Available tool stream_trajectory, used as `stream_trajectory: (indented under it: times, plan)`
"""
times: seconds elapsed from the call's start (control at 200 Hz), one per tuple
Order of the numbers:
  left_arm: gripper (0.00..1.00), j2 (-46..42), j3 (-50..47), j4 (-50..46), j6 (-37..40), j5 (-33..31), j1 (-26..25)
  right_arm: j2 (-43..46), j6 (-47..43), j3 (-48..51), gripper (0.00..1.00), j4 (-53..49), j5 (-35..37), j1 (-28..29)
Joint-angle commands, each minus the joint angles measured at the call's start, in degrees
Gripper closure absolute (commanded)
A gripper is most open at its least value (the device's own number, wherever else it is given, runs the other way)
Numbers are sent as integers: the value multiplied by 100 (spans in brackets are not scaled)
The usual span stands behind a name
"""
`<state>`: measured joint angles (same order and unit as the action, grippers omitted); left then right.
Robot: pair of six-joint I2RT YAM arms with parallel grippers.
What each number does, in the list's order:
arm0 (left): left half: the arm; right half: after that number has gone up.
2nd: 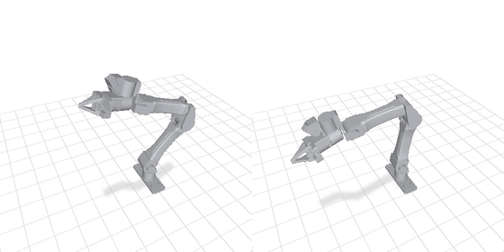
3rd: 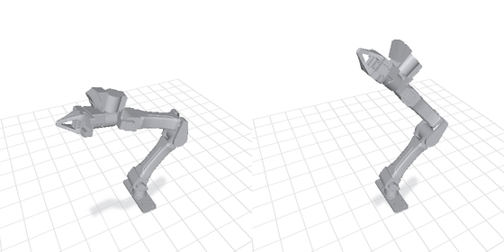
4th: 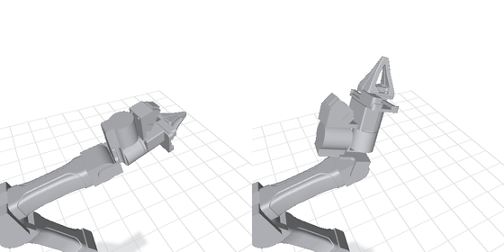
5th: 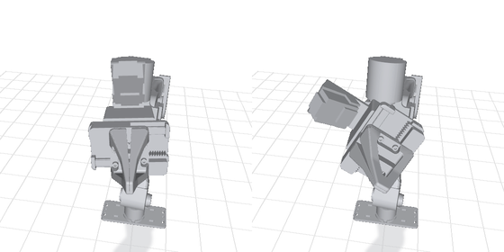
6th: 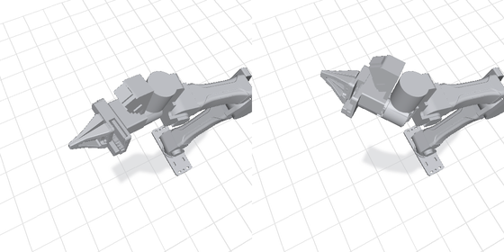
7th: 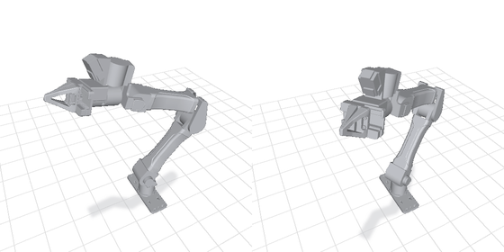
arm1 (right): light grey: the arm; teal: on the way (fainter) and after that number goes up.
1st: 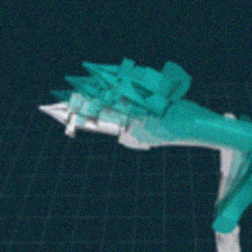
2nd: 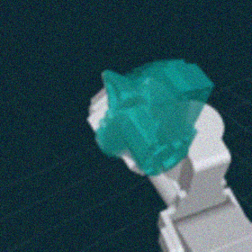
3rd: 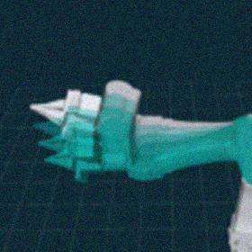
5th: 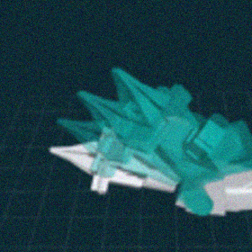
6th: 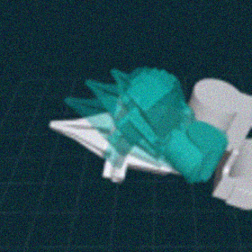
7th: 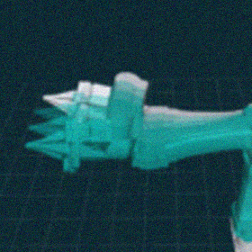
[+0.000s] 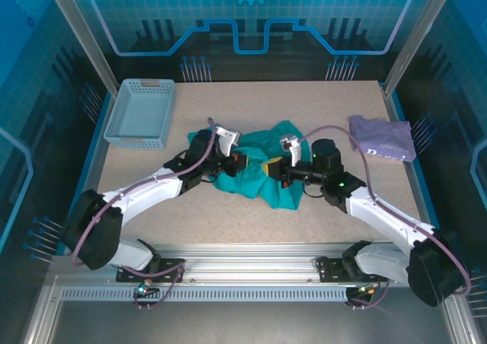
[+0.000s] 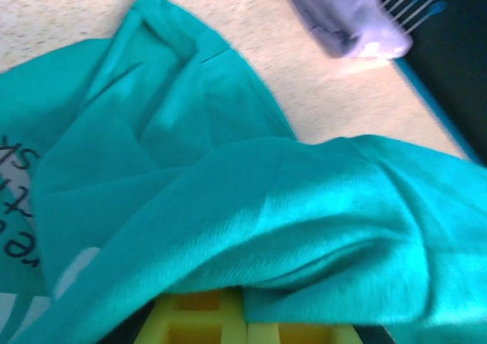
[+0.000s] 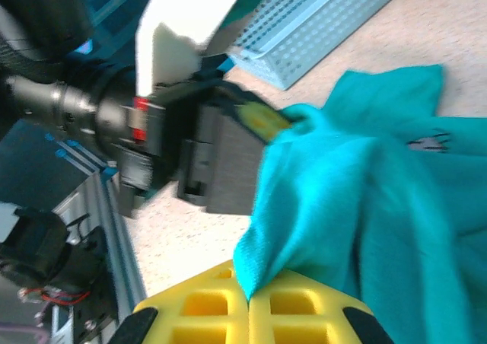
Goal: Fold the inside-out t-shirt
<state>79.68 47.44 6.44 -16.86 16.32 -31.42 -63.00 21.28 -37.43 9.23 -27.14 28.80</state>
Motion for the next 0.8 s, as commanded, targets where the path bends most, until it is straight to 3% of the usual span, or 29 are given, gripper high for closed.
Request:
stream_trajectory:
  times: [0.0,0.16,0.32,0.44,0.63,0.795]
  plan:
    - [100,-737,-153,329,-356,1412,127,427,-298,-35,100,-785,581,-153]
    - [100,-1575,-473,764,-860,2787,280,563,-280,-350,100,-1764,1559,-217]
    - [100,-1912,-687,1191,-1065,3447,416,378,-288,-556,99,-2375,2208,-180]
    - [100,-1921,-645,1294,-1027,3843,478,280,-546,-598,97,-2470,2182,-147]
    - [100,-1937,-461,899,-487,3909,488,218,-1522,-906,77,-2890,1373,2]
    - [100,-1876,-210,25,66,3845,488,727,-2253,-907,59,-2769,1319,398]
